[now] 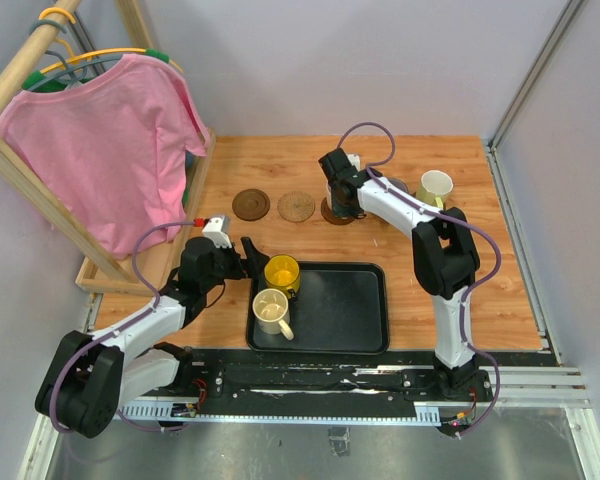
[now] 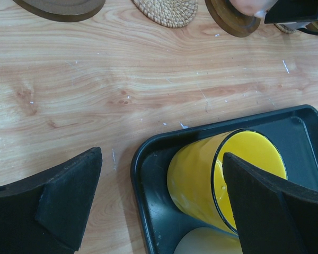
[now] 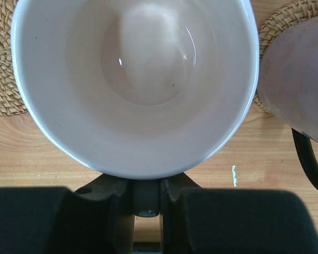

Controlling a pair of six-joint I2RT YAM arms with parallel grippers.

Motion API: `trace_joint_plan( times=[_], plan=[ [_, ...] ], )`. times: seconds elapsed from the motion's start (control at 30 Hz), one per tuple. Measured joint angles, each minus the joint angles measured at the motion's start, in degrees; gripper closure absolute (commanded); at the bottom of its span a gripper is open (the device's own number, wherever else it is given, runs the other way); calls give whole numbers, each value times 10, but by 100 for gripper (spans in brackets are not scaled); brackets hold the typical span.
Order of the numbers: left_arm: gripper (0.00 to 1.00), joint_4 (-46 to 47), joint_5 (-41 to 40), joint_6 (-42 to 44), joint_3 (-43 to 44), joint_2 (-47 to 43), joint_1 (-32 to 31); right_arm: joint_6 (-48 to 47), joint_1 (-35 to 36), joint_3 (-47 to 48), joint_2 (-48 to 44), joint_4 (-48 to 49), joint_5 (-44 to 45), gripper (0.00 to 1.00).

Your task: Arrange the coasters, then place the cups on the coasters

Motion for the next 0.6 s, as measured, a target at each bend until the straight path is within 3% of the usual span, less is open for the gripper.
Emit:
trace_joint_plan(
  times=[0.43, 0.5, 0.6],
  plan=[
    [0, 0, 0, 0, 0, 10, 0, 4, 0, 0, 14, 2, -11, 98],
    [0, 0, 0, 0, 0, 11, 0, 4, -1, 0, 14, 2, -12, 91],
    [0, 0, 0, 0, 0, 11, 0, 8, -1, 0, 14, 2, -15, 67]
  ],
)
